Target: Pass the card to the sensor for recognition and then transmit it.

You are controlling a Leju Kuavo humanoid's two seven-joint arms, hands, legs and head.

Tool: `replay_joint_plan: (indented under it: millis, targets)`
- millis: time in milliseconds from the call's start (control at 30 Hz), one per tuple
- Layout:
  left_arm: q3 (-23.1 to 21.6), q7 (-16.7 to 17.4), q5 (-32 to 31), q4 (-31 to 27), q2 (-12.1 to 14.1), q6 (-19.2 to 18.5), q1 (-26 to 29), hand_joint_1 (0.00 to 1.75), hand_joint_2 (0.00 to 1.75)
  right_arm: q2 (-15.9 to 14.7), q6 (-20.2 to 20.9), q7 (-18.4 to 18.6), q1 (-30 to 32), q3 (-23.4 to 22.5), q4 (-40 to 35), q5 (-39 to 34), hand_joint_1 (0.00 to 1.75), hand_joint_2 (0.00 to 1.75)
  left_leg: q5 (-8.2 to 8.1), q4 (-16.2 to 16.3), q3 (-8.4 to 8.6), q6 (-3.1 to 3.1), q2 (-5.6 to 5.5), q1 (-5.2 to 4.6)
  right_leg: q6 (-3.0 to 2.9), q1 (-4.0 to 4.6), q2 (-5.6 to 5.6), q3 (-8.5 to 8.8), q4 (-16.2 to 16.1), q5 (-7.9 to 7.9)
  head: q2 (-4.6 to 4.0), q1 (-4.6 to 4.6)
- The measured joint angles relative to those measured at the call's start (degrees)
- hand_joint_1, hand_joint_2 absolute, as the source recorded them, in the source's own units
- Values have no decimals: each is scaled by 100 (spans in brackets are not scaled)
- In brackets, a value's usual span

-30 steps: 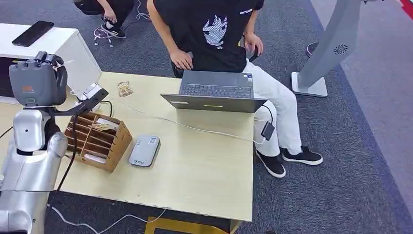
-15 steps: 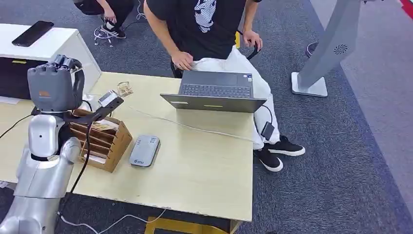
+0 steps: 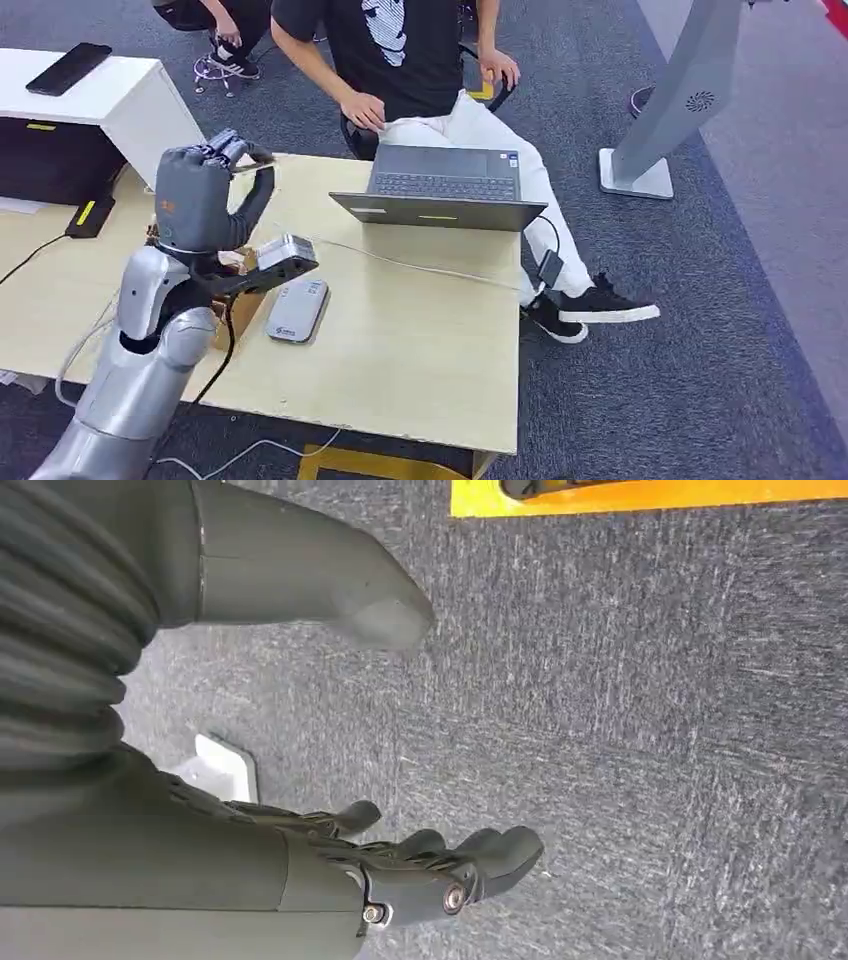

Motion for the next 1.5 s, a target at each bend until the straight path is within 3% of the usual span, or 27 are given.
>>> replay_joint_plan:
  millis: [67,600,900,1000,1200,1367,1500]
  targets:
    - [-113,-111,286,-87,-46,-59,154,175,175,2,7,-22,5,-15,0,15,0,175,-1,-1,0,-1,11,0,0,0,13,-1,0,0,0,0]
    - [-63,-548,886,-666,-63,593,1716,175,175,0,7,-92,127,-149,2,15,0,175,-1,-2,-2,0,9,0,1,0,11,-1,0,-1,0,-2]
    - [-41,-559,932,-686,-74,606,1918,175,175,0,9,-92,142,-155,4,13,0,175,-1,-2,-4,0,7,0,1,0,7,0,0,-1,0,-2]
    - [343,-662,1131,-686,-168,612,2431,175,175,0,7,-131,189,-221,9,13,0,175,-1,-2,-4,0,7,1,0,1,7,-1,0,-1,0,0]
    - [669,-671,1192,-614,-278,604,2668,175,175,0,-11,-131,193,-256,9,81,0,175,-1,-2,-4,0,9,0,1,0,8,-1,0,-1,0,0]
    - [938,-607,855,-476,-358,687,2819,175,175,0,0,-113,191,-258,9,136,0,175,-1,-2,-4,0,8,0,1,0,8,-1,0,-1,0,0]
    - [1177,-195,-14,-313,-382,905,2884,175,175,2,24,-74,186,-258,9,245,0,175,-1,-2,-4,0,8,1,0,0,7,-1,0,-1,0,0]
